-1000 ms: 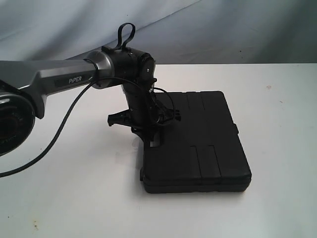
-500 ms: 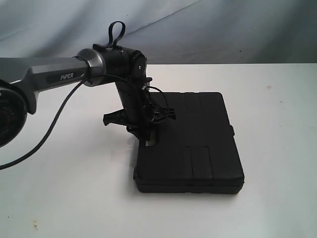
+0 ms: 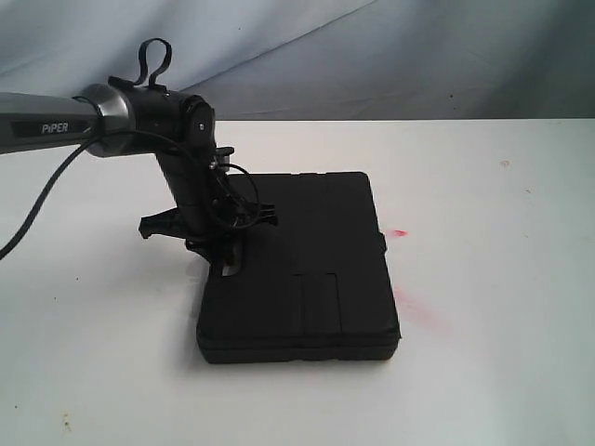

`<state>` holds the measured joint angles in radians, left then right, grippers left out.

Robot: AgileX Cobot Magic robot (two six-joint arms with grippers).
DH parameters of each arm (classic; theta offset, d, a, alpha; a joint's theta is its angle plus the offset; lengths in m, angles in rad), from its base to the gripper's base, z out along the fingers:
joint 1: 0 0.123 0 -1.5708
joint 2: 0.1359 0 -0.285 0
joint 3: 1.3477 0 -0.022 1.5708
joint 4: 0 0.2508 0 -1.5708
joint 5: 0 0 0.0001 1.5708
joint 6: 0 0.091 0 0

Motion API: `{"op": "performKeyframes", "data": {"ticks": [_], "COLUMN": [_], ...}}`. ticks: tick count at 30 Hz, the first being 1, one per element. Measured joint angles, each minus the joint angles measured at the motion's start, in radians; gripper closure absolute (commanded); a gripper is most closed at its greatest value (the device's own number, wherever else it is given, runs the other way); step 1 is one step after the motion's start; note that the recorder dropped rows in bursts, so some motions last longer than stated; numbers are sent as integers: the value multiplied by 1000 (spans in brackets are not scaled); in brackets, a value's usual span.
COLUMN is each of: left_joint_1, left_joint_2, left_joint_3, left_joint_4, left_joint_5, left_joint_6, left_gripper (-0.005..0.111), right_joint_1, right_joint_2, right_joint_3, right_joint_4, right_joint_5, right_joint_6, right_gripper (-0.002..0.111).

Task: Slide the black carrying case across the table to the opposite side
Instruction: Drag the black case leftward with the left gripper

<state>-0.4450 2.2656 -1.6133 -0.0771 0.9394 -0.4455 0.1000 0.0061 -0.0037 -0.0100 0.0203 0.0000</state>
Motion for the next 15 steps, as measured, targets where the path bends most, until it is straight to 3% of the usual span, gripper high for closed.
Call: {"op": "performKeyframes", "data": {"ticks": [15], "left_joint_1": [92], "left_joint_2": [-56], "left_joint_3": [116], "left_joint_4": [69], "left_joint_5": [-56], "left_joint_6": [85], "left_gripper": [107], "right_joint_1": [0], "right_joint_2": [0], "right_joint_3": [0], "right_joint_4": [0], "right_joint_5": [0], "right_joint_6": [0], "right_gripper": [108]}}
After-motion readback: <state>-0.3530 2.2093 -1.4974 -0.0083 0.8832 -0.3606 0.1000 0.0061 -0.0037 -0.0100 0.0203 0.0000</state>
